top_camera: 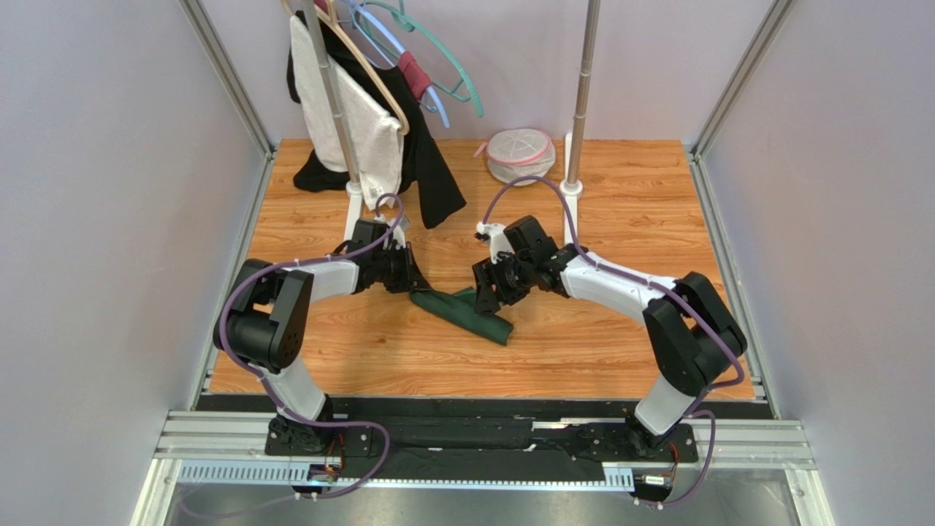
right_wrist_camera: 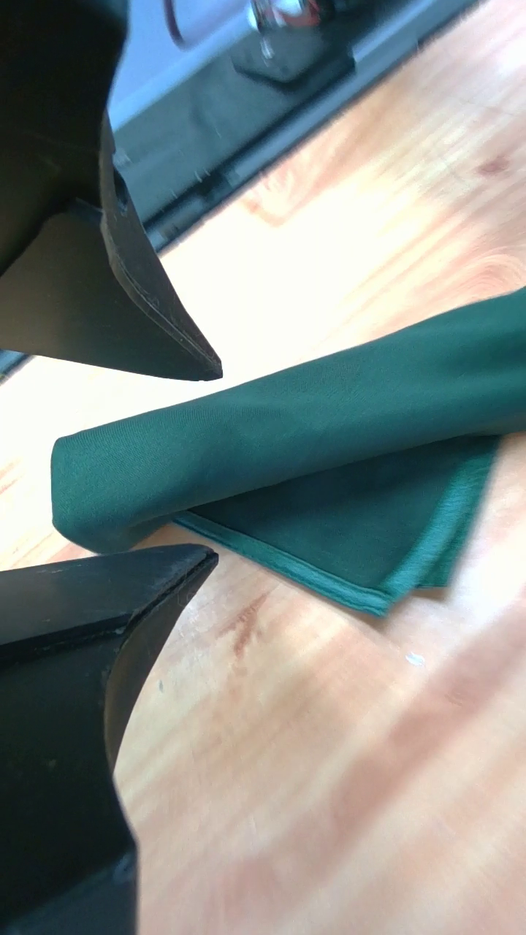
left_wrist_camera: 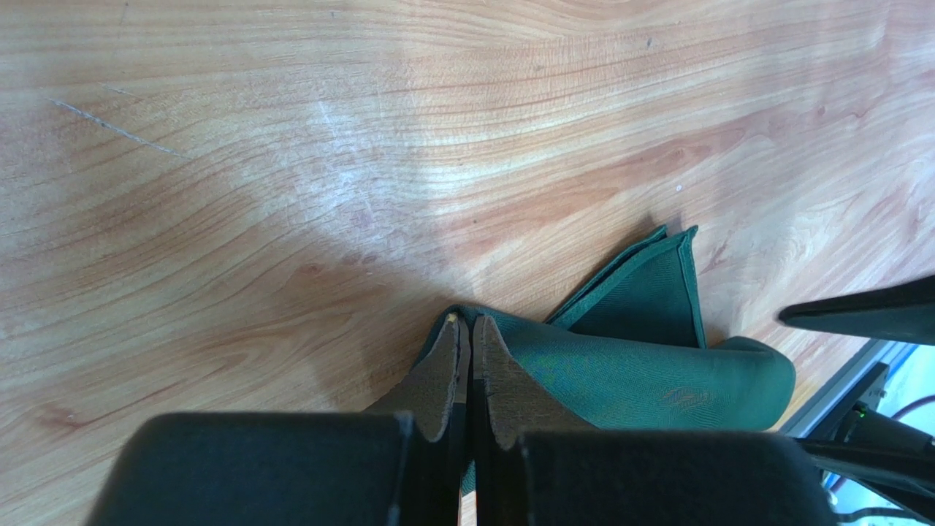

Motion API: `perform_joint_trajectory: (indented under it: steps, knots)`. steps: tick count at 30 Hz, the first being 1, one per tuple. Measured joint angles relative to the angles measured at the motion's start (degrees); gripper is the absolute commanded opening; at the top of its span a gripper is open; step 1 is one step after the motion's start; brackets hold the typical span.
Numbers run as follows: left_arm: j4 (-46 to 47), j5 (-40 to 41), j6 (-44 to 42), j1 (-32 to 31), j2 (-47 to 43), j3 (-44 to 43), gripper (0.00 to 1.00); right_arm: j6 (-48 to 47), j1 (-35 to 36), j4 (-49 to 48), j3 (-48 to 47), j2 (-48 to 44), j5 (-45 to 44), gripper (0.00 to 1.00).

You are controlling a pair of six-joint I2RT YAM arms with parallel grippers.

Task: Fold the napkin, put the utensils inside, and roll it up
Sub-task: Roll the napkin with the utensil

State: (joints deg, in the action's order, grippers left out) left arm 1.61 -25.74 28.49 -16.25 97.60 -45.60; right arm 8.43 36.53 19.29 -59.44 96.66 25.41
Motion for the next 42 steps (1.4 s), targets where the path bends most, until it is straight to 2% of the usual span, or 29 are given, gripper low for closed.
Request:
perform_joint_trajectory:
  steps: [4, 11, 16, 22, 23, 24, 26, 27, 30, 34, 42]
  knots:
    - [-0.6, -0.3, -0.3, 0.0, 0.5, -0.9, 0.00, -2.8, 6.1, -1.0, -0.7, -2.4, -9.5, 0.61]
    - [-2.2, -0.4, -0.4, 0.0, 1.4, -2.3, 0.00, -9.1, 17.9, -4.0, -0.9, -1.1, -23.9, 0.59]
    - [-2.7, -0.7, -0.5, 0.0, 1.6, -2.8, 0.00, -12.2, 20.1, -5.7, -0.9, 2.6, -29.9, 0.58]
    - [-2.8, -0.8, -0.6, 0.0, 1.6, -2.8, 0.01, -13.7, 20.2, -7.0, -0.9, 5.9, -32.0, 0.55]
    - [-2.7, -0.9, -0.6, 0.0, 1.6, -2.8, 0.05, -13.9, 20.2, -7.3, -0.9, 6.3, -32.4, 0.54]
    - [-2.7, -1.0, -0.6, 0.0, 1.6, -2.8, 0.15, -13.9, 20.2, -7.4, -0.9, 6.7, -32.6, 0.47]
    - [-2.7, -1.2, -0.7, 0.0, 1.6, -2.8, 0.28, -14.0, 20.2, -7.6, -1.2, 7.3, -33.0, 0.41]
    - [-2.6, -1.3, -0.7, 0.0, 1.6, -2.8, 0.41, -13.9, 20.0, -7.5, -1.4, 7.4, -33.2, 0.36]
    - [-2.3, -2.1, -0.4, 0.1, 1.4, -2.9, 0.58, -13.4, 18.9, -7.5, -1.7, 7.5, -32.2, 0.29]
    - [-2.7, -0.2, -0.2, 0.0, -0.7, -2.9, 0.64, -12.4, 17.0, -7.7, -1.7, 7.4, -28.7, 0.26]
    - [-2.7, 7.7, -0.3, 0.2, -9.7, -1.6, 0.64, -9.0, 11.1, -5.9, -2.5, 7.2, -15.6, 0.25]
